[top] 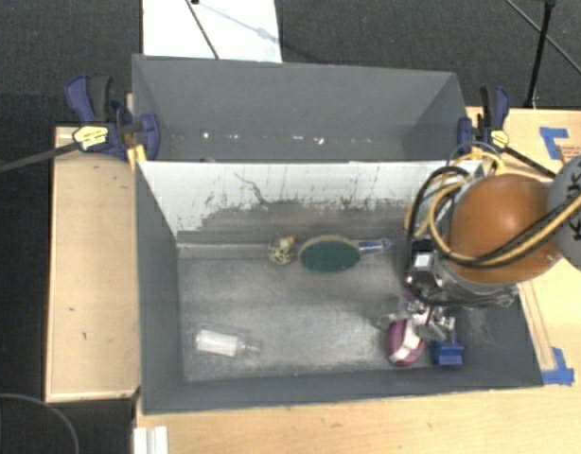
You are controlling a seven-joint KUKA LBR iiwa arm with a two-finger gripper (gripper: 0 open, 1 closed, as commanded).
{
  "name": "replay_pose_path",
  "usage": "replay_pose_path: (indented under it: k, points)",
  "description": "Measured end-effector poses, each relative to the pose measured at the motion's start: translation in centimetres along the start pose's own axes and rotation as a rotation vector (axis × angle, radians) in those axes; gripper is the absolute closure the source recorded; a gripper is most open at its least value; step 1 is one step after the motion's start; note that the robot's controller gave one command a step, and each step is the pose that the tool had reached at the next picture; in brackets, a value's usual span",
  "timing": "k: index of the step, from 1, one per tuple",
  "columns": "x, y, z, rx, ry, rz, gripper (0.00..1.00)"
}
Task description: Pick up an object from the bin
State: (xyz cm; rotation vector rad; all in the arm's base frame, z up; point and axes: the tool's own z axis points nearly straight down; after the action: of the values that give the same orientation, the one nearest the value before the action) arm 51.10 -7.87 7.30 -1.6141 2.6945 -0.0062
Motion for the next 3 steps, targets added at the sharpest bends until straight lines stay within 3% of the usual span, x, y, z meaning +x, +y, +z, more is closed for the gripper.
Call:
replay_pose_path:
  k: [1,2,3]
  points:
    - [0.1,1.1,-14.1,0.005,-0.005,-0.026,1.0]
    - [0.0,-0.7,-11.0,-0.005,-0.001,0.266,1.0]
    - [3.1,0.3,-6.9,-0.006,0.0,0.45,1.0]
